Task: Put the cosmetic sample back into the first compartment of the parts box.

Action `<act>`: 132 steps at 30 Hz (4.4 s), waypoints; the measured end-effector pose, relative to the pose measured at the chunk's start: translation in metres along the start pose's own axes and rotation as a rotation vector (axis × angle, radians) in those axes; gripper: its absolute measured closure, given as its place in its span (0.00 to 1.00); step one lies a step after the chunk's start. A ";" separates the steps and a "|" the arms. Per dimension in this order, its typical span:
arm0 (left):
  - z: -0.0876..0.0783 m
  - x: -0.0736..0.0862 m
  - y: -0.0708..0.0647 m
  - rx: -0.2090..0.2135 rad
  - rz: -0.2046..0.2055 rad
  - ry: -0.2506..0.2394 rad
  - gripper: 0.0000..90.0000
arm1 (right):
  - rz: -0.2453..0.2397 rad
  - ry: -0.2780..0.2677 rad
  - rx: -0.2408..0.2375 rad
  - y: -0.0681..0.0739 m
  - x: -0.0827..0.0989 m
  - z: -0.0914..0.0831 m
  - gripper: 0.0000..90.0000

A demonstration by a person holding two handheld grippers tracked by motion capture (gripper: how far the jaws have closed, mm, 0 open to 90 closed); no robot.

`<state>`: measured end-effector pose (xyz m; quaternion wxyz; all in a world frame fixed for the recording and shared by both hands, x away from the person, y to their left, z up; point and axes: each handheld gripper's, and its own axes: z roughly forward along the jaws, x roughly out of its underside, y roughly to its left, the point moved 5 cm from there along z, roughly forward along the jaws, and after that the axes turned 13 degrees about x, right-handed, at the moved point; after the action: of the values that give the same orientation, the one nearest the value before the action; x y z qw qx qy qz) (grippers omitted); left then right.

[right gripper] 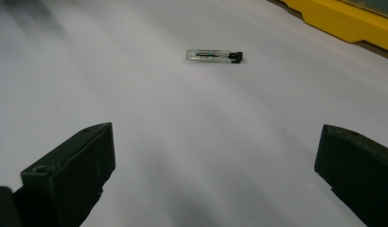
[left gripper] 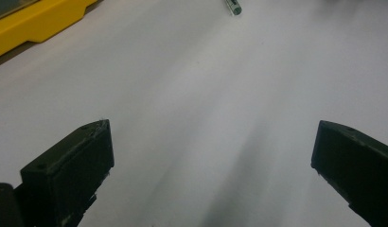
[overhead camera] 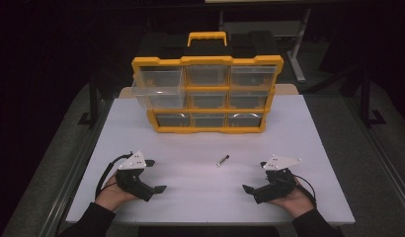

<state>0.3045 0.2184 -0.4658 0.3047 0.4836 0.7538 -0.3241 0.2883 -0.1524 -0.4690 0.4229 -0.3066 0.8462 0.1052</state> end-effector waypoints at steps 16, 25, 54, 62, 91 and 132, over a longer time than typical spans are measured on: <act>-0.001 0.001 0.001 0.001 -0.021 -0.004 0.00 | -0.005 0.000 -0.008 0.000 -0.005 0.003 0.00; -0.002 0.001 0.000 -0.005 -0.015 -0.005 0.00 | -0.018 -0.006 -0.006 0.002 -0.011 0.004 0.00; -0.001 0.002 0.001 -0.006 -0.016 -0.010 0.00 | -0.003 0.001 0.014 0.000 -0.038 0.028 0.00; -0.002 0.002 0.001 0.000 -0.022 -0.013 0.00 | 0.012 0.002 0.016 0.000 -0.044 0.035 0.00; -0.001 0.003 0.000 0.005 -0.026 -0.017 0.00 | 0.007 0.001 0.010 0.010 -0.066 0.063 0.00; -0.001 0.004 0.002 0.001 -0.025 -0.017 0.00 | 0.044 0.091 0.072 0.020 -0.062 0.096 0.07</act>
<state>0.3049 0.2224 -0.4689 0.3069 0.4714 0.7570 -0.3326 0.3662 -0.0680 -0.4819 0.3923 -0.2769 0.8744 0.0701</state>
